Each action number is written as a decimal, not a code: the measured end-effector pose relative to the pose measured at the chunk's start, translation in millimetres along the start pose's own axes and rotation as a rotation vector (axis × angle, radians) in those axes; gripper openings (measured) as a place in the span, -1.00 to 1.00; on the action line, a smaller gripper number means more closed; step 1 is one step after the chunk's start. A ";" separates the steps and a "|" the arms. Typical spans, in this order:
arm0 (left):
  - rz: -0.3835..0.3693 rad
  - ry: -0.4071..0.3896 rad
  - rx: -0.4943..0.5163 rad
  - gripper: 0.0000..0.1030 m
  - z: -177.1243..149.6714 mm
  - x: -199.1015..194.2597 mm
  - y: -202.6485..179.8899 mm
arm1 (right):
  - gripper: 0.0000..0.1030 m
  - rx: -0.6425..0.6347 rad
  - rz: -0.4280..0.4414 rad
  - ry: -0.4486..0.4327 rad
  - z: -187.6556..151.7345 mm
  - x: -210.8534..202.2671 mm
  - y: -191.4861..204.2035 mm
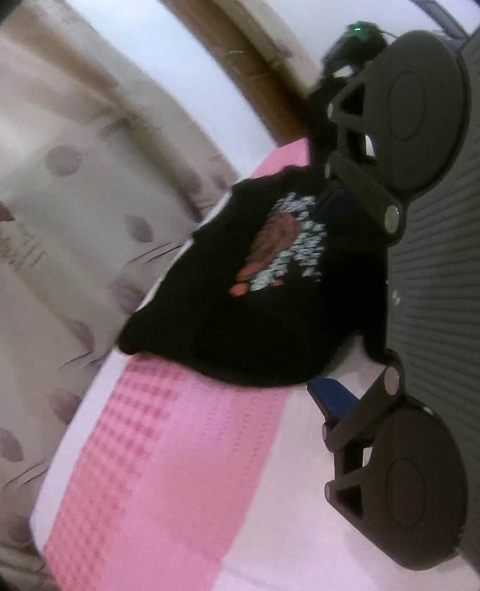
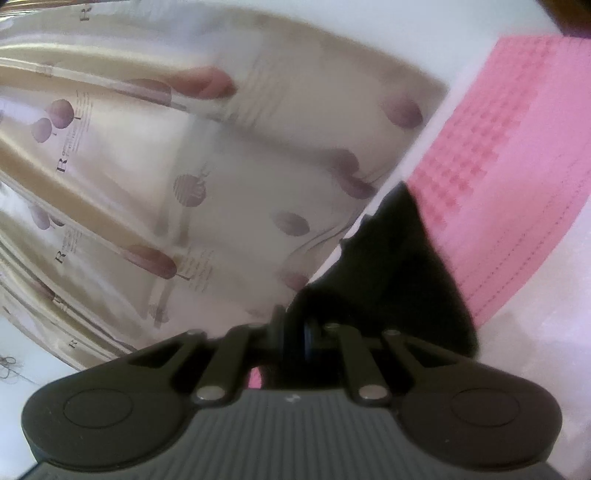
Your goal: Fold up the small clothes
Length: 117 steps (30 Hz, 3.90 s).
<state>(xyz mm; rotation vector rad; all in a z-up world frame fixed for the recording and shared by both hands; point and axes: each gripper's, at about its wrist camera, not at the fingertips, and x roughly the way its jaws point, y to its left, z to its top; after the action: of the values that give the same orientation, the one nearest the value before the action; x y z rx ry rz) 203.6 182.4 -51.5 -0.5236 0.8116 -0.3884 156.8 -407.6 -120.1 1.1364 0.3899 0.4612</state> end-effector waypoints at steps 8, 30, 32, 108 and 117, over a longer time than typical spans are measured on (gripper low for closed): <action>0.005 0.080 0.214 0.26 -31.9 38.1 -21.5 | -0.82 0.011 -0.004 0.005 -7.8 -6.0 0.0; -0.065 -0.276 -0.201 -0.89 154.4 92.2 -21.0 | -0.81 0.085 -0.066 -0.047 107.7 131.1 -15.9; -0.038 -0.264 -0.233 -0.89 168.7 123.1 -5.8 | -0.81 0.111 -0.092 -0.042 117.1 157.5 -32.6; 0.037 -0.027 0.118 0.95 143.0 176.8 60.5 | 0.55 -0.457 -0.344 0.161 39.5 176.6 -60.7; 0.041 -0.041 0.092 -0.39 138.9 202.1 56.7 | 0.45 -0.619 -0.377 0.220 22.5 201.6 -43.0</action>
<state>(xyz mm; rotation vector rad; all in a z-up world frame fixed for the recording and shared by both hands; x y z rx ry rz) 444.6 164.1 -121.7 -0.4273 0.7603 -0.3739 344.6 -331.5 -164.2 0.3987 0.5896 0.3373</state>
